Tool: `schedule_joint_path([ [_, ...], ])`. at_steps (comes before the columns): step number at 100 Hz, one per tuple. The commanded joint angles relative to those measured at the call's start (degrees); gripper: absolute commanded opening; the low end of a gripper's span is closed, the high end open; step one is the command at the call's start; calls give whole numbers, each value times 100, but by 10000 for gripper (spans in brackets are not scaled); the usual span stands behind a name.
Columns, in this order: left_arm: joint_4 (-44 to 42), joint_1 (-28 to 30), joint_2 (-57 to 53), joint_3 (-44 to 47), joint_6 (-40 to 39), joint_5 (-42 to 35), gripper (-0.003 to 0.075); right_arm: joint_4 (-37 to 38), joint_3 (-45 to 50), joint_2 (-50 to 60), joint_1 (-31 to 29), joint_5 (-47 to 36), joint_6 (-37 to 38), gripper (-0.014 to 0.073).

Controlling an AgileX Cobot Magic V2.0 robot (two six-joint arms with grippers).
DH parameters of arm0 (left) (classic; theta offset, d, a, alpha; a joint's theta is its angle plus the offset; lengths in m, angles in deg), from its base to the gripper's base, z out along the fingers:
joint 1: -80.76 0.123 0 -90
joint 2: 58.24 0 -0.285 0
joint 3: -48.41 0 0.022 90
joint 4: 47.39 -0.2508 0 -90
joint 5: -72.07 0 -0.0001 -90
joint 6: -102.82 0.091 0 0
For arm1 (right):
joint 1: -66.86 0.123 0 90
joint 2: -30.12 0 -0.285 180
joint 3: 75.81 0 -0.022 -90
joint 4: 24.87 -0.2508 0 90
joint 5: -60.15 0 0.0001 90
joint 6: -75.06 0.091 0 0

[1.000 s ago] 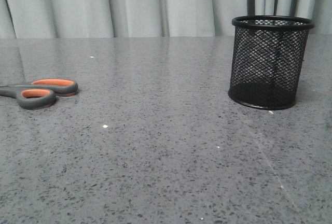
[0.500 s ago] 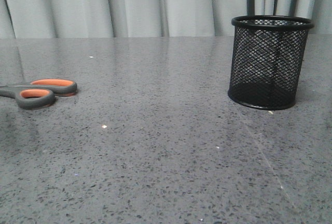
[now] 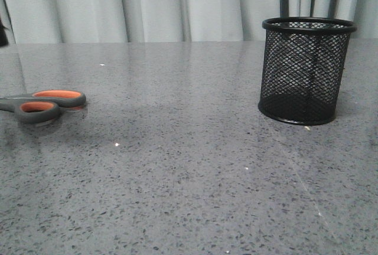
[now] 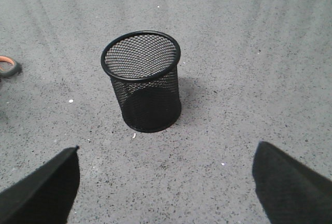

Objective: Put scissors into bucket

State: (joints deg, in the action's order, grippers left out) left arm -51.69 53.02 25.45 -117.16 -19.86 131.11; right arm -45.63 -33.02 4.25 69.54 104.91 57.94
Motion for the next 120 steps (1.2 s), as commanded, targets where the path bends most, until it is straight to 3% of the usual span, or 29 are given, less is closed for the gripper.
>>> schedule_joint_path([
  [1, 162, 113, 157, -239, 269, -106, 400, -45, -192, -108, 35, -419, -66, 615],
  [32, 203, 1056, 365, -264, 1596, -130, 372, -45, -171, -96, 35, -360, -66, 615],
  [54, 819, 1387, 449, -264, 2696, -181, 368, -45, -171, -96, 179, -360, -66, 615],
  [120, 1015, 1387, 1727, -1075, 2744, 38, 368, -45, -171, -96, 178, -277, -66, 615],
])
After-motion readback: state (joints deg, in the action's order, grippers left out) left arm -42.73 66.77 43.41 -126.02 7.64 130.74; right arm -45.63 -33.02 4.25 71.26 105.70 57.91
